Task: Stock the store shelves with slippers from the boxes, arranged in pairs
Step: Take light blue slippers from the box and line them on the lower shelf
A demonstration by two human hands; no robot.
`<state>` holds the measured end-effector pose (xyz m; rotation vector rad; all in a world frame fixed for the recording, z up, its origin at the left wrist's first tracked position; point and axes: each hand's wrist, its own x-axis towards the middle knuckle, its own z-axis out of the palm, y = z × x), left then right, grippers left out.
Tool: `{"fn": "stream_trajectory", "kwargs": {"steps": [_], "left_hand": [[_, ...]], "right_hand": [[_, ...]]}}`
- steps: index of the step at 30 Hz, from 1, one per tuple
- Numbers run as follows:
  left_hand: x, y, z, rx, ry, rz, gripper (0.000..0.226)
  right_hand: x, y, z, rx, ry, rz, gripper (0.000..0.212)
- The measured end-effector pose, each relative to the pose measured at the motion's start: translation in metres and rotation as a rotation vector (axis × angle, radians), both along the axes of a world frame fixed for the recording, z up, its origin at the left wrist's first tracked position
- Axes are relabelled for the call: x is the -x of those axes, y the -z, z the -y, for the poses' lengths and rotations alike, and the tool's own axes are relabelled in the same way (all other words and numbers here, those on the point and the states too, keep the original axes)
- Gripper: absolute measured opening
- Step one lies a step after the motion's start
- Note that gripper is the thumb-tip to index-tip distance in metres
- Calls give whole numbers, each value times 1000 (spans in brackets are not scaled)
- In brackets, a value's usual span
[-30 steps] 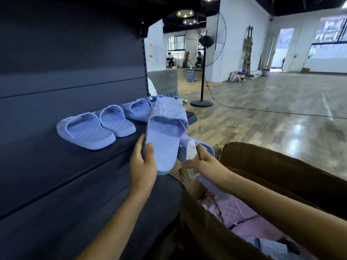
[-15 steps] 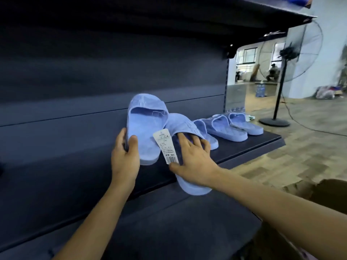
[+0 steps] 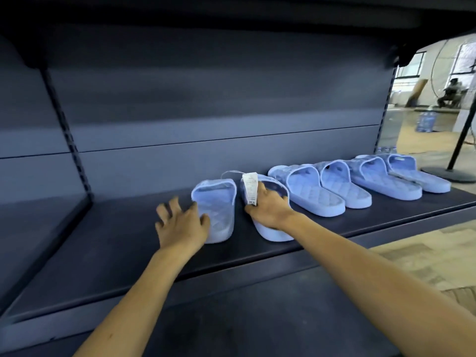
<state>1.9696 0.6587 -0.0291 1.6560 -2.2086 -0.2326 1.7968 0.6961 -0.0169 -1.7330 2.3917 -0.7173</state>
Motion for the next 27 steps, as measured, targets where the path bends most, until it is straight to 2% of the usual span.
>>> {"fn": "stream_trajectory", "kwargs": {"steps": [4, 7, 9, 14, 18, 20, 22, 24, 27], "left_hand": [[13, 7, -3, -44, 235, 57, 50], [27, 8, -3, -46, 332, 106, 47], [39, 9, -4, -18, 352, 137, 47], [67, 18, 2, -22, 322, 135, 48], [68, 14, -2, 5, 354, 211, 45], [68, 13, 0, -17, 339, 206, 46], [66, 13, -2, -40, 259, 131, 50], [65, 11, -15, 27, 169, 83, 47], [79, 8, -42, 193, 251, 5, 42]], "right_hand": [[-1, -6, -14, -72, -54, -135, 36], [7, -1, -33, -194, -87, -208, 39], [8, 7, -38, -152, -80, -229, 41], [3, 17, -25, 39, -118, -320, 33], [21, 16, -24, 99, -186, -239, 62], [27, 17, -24, 93, -197, -257, 67], [28, 18, -25, 73, -223, -302, 61], [31, 17, -31, 69, -221, -314, 43], [46, 15, -53, 211, -263, -239, 43]]}}
